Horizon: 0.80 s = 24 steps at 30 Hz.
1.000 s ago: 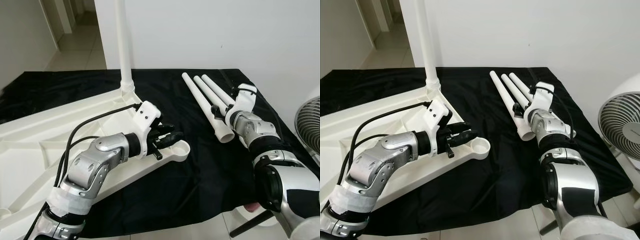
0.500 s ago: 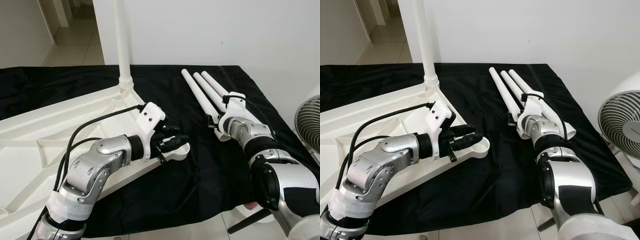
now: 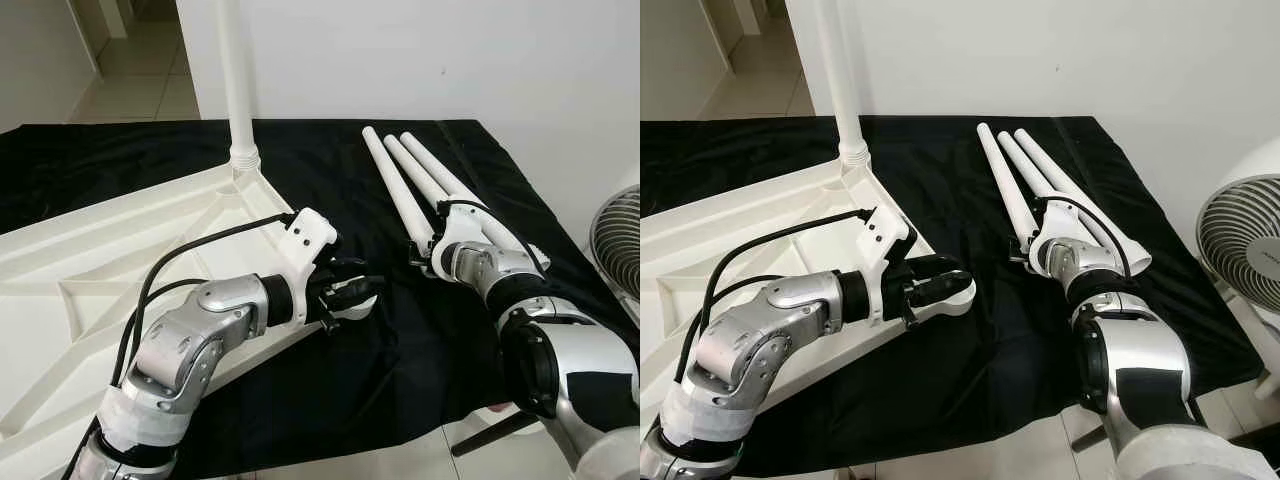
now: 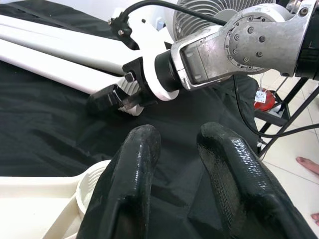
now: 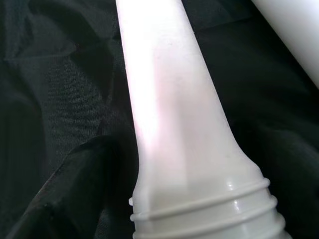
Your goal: Building children table
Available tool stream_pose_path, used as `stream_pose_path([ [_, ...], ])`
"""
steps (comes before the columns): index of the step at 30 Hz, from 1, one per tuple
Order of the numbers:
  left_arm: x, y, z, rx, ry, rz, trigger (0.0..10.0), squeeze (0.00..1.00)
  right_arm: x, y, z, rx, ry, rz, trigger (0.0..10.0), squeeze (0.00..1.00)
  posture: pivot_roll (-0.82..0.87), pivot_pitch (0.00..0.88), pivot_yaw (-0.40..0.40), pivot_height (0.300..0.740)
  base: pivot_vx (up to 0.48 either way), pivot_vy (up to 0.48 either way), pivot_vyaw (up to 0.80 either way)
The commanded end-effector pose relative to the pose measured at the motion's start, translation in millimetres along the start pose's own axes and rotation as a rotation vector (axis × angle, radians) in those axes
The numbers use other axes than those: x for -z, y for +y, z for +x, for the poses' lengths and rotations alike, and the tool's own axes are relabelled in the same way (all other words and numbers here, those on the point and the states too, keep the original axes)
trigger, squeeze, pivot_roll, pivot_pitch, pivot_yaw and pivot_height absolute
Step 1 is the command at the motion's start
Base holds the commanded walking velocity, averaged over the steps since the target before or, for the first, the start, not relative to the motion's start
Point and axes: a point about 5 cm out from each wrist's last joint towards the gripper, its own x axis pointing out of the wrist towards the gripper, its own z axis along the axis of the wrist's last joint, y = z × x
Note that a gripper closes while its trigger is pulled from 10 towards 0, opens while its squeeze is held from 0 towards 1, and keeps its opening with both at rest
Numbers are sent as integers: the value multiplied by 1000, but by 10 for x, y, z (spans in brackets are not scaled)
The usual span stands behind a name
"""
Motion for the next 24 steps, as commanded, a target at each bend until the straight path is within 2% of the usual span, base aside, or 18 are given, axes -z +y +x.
stream_pose_path([
  [1, -9, 6, -5, -69, -1, 1, 10000, 0, 143, 30, 25, -17, 62, 27, 9608, 0, 54, 164, -12, 740, 0, 0, 0],
  [2, -13, 2, -6, -70, -2, 1, 10000, 0, 161, 28, 26, -14, 74, 32, 4667, 0, 55, 166, -11, 740, 0, 0, 0],
  [3, -16, -2, -7, -70, -2, 1, 10000, 0, 172, 27, 26, -11, 81, 33, 4667, 0, 55, 166, -11, 740, 0, 0, 0],
  [4, -19, -1, -8, -71, -3, 1, 10000, 0, 189, 27, 28, -8, 87, 30, 0, 0, 56, 165, -11, 740, 0, 0, 0],
  [8, -22, 24, -11, -85, -7, -6, 10000, 0, 221, 52, 38, -25, 83, 17, 0, 0, 56, 165, -11, 740, 0, 0, 0],
  [16, -27, 101, 3, -118, -25, -21, 10000, 0, 209, 117, 49, -81, -7, 15, 0, 0, 46, 154, -11, 740, 0, 0, 0],
  [19, -32, 127, 20, -123, -30, -13, 10000, 0, 196, 123, 31, -75, -143, 4, 0, 0, 35, 140, -9, 740, 0, 0, 0],
  [20, -32, 127, 20, -123, -30, -13, 10000, 0, 196, 123, 31, -75, -143, 4, 0, 0, 35, 140, -9, 740, 0, 0, 0],
  [22, -99, 124, 78, -125, -65, -24, 10000, 0, 200, 117, -16, -40, -260, -22, 0, 0, 27, 129, -8, 740, 0, 0, 0],
  [24, -125, 120, 99, -125, -80, -26, 10000, 0, 204, 118, -38, -30, -301, -32, 0, 0, 20, 121, -4, 740, 0, 0, 0],
])
